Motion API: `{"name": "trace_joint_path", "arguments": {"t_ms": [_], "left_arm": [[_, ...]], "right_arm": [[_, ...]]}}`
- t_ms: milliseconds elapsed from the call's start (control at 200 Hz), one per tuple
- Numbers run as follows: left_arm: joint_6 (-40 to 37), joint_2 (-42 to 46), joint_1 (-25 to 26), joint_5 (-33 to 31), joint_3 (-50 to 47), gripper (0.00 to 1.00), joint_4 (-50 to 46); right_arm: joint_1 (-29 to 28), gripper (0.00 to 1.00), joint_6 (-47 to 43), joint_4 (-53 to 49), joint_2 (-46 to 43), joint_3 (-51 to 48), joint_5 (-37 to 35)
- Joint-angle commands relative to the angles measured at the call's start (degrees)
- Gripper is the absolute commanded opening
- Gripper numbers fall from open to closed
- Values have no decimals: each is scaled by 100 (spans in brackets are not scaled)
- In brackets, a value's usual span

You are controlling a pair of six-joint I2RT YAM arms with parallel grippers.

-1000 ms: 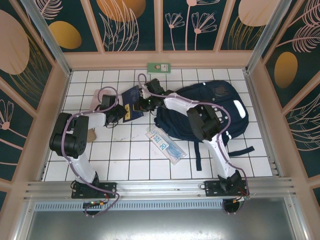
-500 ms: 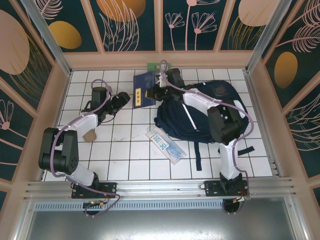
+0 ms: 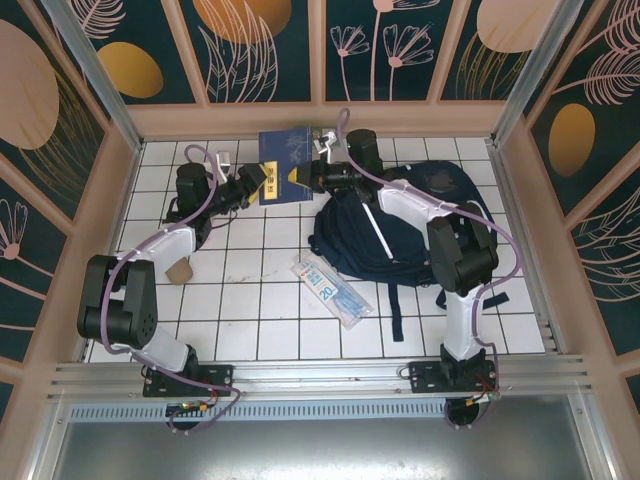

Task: Pack the student bag
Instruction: Pass the book.

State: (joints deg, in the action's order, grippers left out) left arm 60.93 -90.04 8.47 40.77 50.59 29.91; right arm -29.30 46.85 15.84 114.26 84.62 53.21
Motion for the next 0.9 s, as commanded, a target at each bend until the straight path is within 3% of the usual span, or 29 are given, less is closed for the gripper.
{"name": "trace_joint_path", "arguments": {"t_ms": [0, 305, 440, 500, 690, 730, 826, 896], "left_arm": [[488, -106, -13, 487, 58, 66, 963], [247, -180, -12, 574, 133, 67, 602], [360, -156, -12, 689, 96, 62, 764], [520, -98, -13, 744, 61, 53, 999], [606, 173, -14, 817, 36, 5, 1183], [569, 226, -15, 797, 33, 0, 1123], [475, 313, -12, 764, 25, 0, 963], [420, 363, -17, 731, 21, 0, 870]], "right_arm": [[-23, 0, 410, 946, -269, -96, 395], [-58, 0, 964, 1679, -187, -110, 646], [-67, 0, 959, 1688, -139, -89, 686], [-76, 0, 900, 1581, -85, -56, 716], [-85, 0, 471, 974, -93, -9, 689], [-76, 0, 258, 692, -129, 26, 644], [-19, 31, -379, -318, -230, 156, 352], [44, 42, -818, -1037, -320, 230, 56]]}}
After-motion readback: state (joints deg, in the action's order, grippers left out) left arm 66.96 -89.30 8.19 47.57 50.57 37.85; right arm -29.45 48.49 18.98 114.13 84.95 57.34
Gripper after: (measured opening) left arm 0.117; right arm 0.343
